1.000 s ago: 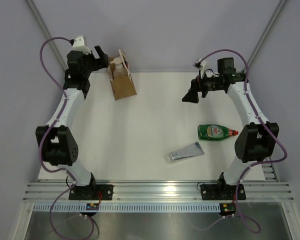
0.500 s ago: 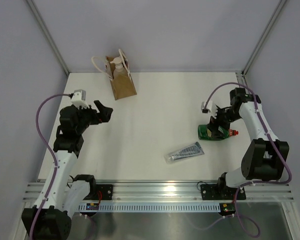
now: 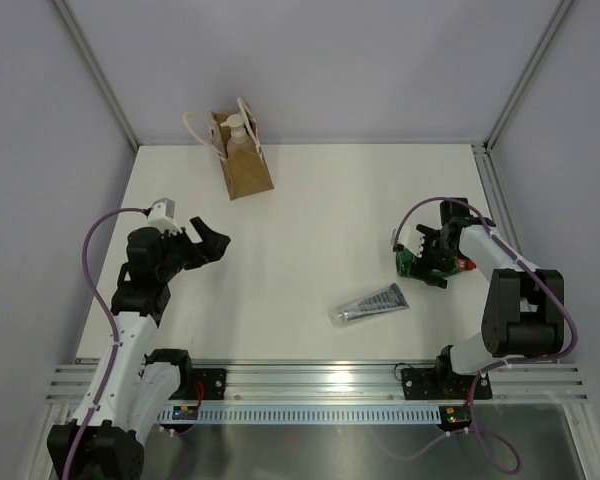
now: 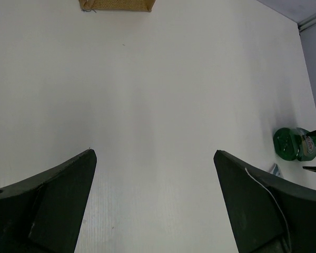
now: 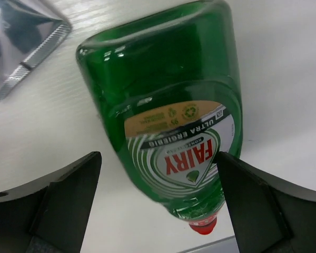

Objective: Place the personal care products into the canvas bag

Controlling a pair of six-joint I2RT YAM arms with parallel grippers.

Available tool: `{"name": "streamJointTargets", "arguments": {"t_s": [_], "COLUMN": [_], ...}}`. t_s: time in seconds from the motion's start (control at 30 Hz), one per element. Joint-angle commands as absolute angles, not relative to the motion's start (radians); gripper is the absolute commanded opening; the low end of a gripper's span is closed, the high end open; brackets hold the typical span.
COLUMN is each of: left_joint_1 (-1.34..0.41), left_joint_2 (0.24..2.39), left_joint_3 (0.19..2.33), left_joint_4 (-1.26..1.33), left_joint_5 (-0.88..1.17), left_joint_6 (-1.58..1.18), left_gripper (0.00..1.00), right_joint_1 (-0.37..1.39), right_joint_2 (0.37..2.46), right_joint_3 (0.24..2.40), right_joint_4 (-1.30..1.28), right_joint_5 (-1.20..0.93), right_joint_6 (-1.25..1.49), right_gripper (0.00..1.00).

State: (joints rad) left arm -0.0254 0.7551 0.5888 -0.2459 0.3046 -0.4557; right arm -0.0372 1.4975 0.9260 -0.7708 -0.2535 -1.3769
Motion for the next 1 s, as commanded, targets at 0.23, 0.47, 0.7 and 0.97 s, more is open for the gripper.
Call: {"name": "streamJointTargets", "arguments": {"t_s": [0.23,0.47,0.7,0.97], "left_joint_1": [-0.029,-0.121,-0.399,-0.643], "left_joint_2": [0.771,0.824,1.004,1.216], "left_joint_3": [0.601,0.578,0.61,0.667], "left_joint_4": [-0.123,0.037,0.205,0.474], "left_joint_5": [0.446,0.483,0.312,0.171], "left_joint_6": [-0.546,-0.603,-0.549,-0.296], "left_gripper": [0.99,0.99,0.99,0.99], "right_joint_1": [0.038,0.014,-0.026,-0.09], "right_joint_2": [1.704,1.856,2.052,2.255], "right_joint_3": [0.974,1.334,1.658,1.922], "right_joint_4": [-0.604,-0.935,-1.166,-1.249], "right_joint_5": [-0.08,-0.311,-0.573,-0.995], "right_joint_6": [-1.28,-1.041,-0.738,-0.292], "right_gripper": [0.74,0.25,0.0,0.0]}}
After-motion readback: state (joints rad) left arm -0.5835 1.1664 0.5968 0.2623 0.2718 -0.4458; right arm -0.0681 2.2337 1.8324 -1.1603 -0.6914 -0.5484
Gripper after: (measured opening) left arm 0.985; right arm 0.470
